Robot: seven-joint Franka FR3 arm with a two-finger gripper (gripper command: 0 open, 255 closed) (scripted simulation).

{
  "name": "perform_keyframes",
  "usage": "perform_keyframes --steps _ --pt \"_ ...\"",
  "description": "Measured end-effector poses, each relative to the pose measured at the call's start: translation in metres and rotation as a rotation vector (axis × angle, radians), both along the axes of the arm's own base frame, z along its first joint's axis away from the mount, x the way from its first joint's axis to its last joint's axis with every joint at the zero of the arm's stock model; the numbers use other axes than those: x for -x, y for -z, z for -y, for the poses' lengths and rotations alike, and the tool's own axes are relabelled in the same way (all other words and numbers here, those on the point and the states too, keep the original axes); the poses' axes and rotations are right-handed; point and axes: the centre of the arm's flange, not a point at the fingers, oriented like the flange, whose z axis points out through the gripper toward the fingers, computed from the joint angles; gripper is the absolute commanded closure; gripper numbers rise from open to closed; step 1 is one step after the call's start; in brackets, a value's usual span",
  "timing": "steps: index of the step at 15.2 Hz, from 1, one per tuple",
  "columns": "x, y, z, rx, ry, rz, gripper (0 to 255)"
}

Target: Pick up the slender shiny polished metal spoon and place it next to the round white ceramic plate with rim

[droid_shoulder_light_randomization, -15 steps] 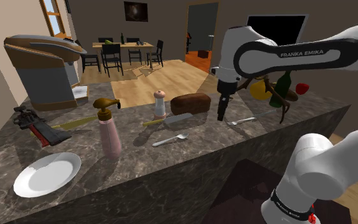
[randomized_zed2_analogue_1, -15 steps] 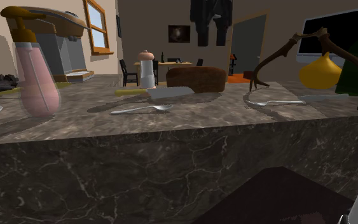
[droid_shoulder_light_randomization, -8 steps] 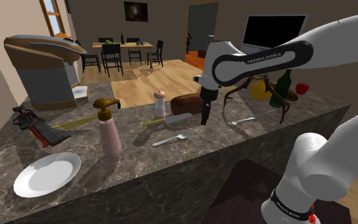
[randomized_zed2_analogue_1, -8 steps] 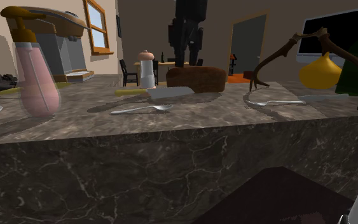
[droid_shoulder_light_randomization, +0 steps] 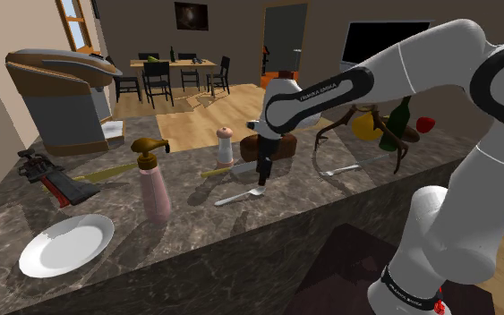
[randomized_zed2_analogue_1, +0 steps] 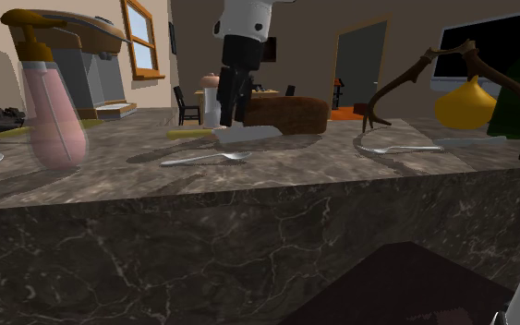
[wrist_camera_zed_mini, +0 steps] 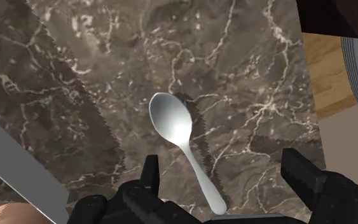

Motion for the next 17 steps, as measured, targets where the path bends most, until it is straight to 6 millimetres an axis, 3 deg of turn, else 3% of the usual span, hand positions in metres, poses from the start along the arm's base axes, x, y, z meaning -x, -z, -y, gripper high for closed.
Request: perform_keyframes --steps 6,13,17 --pt "-0.05 0.038 -0.03 -0.068 -0.156 0.026 0" --pt "-0.055 0.072 -0.042 -0.075 -0.172 0.029 0" --pt "-0.056 0.076 -0.042 -0.075 -0.172 0.029 0"
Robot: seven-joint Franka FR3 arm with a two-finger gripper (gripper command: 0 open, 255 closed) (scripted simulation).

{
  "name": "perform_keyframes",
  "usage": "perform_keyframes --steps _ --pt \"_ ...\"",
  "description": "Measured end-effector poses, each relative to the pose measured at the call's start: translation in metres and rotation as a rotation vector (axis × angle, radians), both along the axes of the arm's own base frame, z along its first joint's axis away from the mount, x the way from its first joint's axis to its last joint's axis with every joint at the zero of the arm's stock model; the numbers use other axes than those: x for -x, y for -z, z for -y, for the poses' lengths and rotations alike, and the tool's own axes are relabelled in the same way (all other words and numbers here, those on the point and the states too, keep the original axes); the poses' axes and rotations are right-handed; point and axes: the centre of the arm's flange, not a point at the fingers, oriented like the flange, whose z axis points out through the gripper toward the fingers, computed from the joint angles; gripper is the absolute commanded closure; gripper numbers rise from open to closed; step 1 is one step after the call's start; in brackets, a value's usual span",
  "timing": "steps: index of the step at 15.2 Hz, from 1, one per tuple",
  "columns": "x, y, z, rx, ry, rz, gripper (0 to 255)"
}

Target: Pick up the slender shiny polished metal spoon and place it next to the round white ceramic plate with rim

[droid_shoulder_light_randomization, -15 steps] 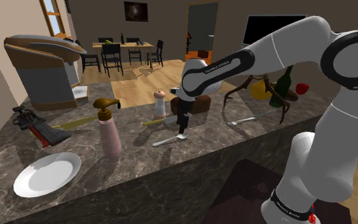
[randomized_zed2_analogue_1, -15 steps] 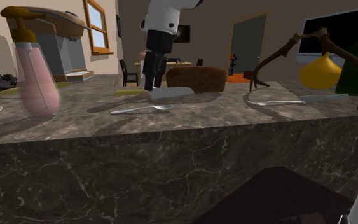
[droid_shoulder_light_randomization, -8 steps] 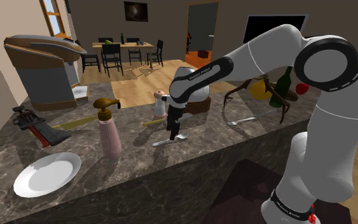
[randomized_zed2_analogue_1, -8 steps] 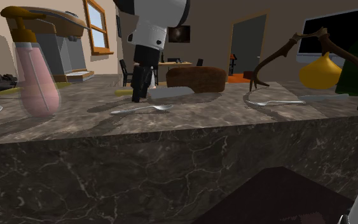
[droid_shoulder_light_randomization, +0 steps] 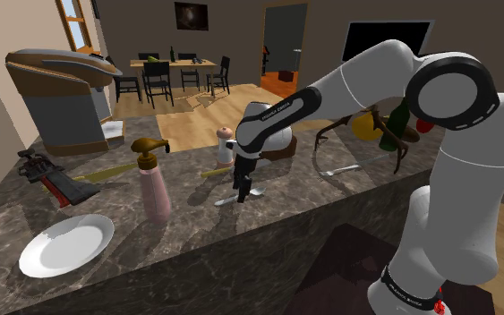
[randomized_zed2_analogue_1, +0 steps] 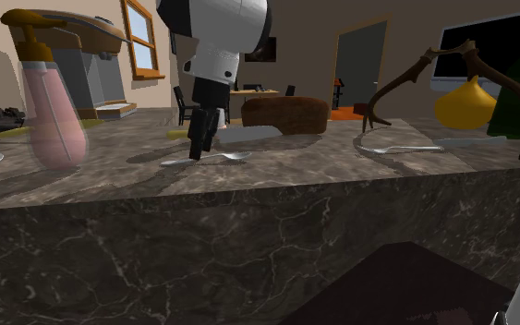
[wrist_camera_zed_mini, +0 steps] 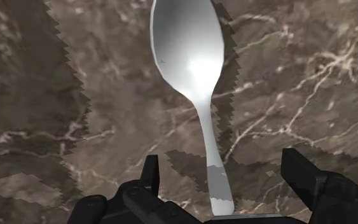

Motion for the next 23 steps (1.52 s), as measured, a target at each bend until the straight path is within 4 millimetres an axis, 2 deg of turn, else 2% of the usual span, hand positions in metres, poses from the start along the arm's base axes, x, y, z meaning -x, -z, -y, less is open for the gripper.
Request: perform_keyframes --steps 3,4,14,23 --pt "0.0 0.0 0.0 0.0 0.0 0.0 0" --pt "0.0 0.0 0.0 0.0 0.0 0.0 255" --pt "0.0 0.0 0.0 0.0 0.0 0.0 255" --pt "0.0 -0.042 0.0 0.0 0.0 0.001 255"
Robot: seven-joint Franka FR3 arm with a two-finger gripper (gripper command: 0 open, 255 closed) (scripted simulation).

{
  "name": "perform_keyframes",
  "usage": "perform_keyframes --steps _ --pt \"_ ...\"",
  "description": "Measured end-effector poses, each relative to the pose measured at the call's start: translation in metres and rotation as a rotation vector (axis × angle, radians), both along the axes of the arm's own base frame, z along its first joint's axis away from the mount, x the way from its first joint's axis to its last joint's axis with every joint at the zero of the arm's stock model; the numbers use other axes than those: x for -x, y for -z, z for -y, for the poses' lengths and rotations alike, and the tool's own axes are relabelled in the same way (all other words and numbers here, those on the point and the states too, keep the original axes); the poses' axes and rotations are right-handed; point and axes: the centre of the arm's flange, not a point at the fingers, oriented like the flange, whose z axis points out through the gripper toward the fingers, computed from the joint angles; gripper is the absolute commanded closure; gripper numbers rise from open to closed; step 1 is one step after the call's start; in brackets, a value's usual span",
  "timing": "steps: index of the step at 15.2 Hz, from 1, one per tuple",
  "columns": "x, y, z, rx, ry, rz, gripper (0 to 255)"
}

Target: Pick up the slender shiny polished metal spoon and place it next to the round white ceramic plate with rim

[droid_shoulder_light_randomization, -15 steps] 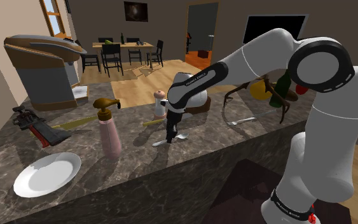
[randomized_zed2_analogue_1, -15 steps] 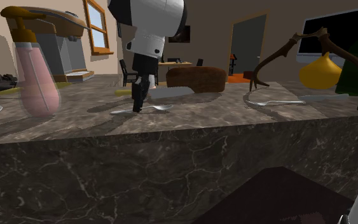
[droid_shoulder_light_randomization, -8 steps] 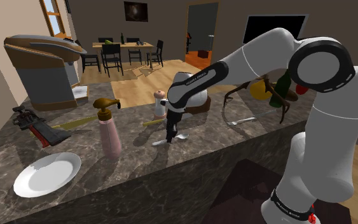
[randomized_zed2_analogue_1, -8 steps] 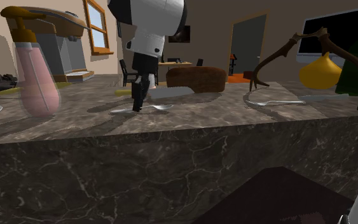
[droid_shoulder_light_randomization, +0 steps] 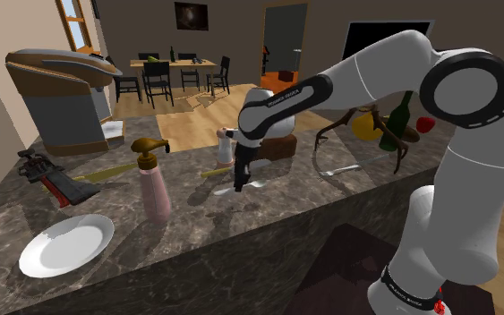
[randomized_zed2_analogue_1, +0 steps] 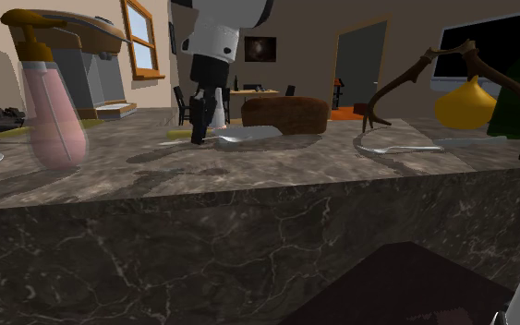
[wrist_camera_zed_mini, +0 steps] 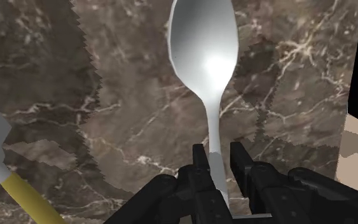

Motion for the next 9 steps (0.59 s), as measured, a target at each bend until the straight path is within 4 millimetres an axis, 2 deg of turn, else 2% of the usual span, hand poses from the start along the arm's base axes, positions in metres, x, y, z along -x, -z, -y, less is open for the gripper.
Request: perform_keyframes --steps 9 --pt "0.0 -0.047 0.0 0.0 0.0 0.0 255"
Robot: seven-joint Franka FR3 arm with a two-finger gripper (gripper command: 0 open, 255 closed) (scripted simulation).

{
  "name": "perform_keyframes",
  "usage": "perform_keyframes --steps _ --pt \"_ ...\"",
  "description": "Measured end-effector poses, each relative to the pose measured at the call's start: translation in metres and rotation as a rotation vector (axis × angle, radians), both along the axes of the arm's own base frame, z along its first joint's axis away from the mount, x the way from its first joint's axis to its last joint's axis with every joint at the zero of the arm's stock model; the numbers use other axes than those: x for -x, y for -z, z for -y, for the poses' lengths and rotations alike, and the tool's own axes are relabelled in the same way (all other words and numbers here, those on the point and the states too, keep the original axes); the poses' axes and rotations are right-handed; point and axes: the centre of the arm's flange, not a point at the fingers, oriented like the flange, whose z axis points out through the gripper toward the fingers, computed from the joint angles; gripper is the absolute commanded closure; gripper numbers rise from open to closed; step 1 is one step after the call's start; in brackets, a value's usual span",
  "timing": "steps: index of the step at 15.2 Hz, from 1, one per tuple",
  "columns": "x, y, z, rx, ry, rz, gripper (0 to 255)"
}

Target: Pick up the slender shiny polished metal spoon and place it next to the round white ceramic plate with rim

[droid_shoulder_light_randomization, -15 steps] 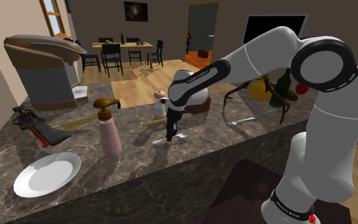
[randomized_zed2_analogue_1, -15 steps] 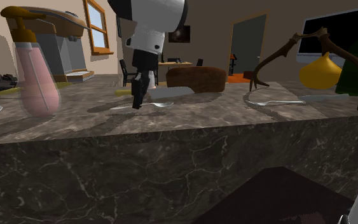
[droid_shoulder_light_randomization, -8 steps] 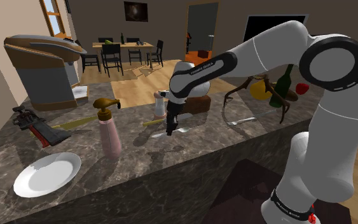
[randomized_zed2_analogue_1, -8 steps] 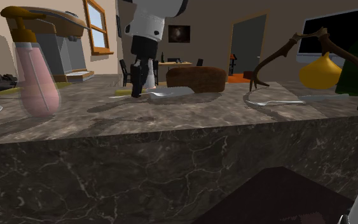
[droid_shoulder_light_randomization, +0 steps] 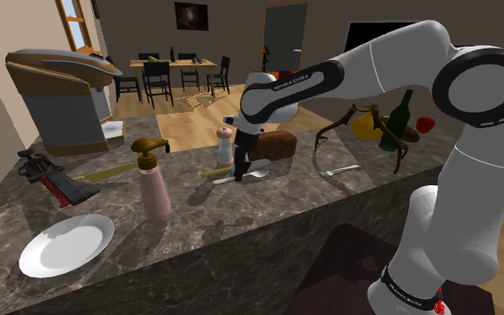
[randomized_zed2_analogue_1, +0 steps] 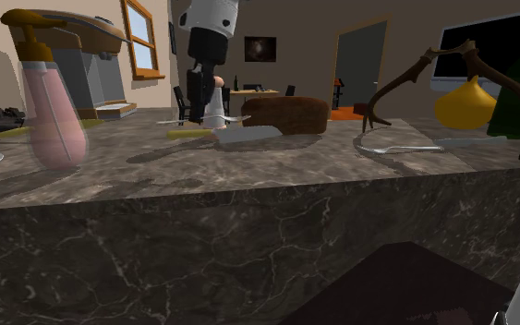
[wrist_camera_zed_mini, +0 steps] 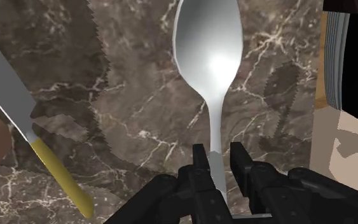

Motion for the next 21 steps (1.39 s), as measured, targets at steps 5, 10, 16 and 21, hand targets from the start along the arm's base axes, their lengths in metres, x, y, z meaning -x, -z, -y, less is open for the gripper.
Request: perform_keyframes --steps 5,10,16,21 --pt "-0.036 -0.008 -0.036 0.0 0.0 0.0 255" --pt "-0.082 -0.008 -0.084 0.001 -0.001 0.0 255" --pt "-0.136 -0.005 -0.14 0.001 0.0 0.0 255" --pt "-0.18 -0.006 -0.187 0.001 0.0 0.0 255"
